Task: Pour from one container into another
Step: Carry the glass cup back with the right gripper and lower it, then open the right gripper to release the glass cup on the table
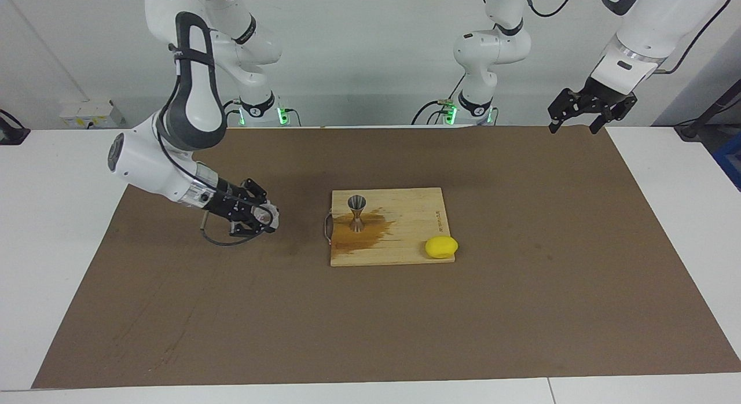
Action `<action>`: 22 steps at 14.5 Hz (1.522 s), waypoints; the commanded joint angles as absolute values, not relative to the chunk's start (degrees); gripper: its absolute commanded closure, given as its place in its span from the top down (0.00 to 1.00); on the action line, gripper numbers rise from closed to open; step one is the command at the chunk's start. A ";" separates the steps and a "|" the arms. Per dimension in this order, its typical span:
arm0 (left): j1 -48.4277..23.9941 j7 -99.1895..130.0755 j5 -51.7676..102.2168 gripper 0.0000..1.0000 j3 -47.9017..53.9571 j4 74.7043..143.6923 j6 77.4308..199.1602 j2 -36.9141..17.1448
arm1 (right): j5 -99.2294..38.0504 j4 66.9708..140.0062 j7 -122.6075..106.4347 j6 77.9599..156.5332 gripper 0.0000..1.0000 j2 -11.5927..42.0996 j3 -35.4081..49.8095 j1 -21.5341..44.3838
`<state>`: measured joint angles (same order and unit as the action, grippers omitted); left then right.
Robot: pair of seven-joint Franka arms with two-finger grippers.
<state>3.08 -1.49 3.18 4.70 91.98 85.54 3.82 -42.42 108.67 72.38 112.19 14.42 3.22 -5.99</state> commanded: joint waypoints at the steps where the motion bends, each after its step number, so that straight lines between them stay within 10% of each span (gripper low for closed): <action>1: 3.34 -1.49 3.78 1.00 4.75 93.25 85.08 5.10 | -44.56 111.18 66.12 111.19 0.00 14.76 4.13 -10.79; 17: 3.34 -1.49 3.78 1.00 4.75 93.25 84.99 5.10 | -44.47 112.84 39.82 107.13 0.00 23.73 3.78 -23.64; 18: 3.34 -1.49 3.78 1.00 4.75 93.25 85.08 5.10 | -44.47 114.59 39.29 109.75 0.09 23.47 3.78 -23.73; 21: 3.34 -1.49 3.78 1.00 4.75 93.25 84.99 5.10 | -44.47 115.40 38.41 110.83 1.00 23.12 3.78 -23.91; 22: 3.34 -1.49 3.78 1.00 4.75 93.25 85.08 5.10 | -44.39 115.40 38.93 110.66 1.00 22.59 3.61 -23.91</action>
<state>3.08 -1.49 3.18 4.70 91.98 85.52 3.82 -44.05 113.51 40.74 109.41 23.84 3.19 -22.99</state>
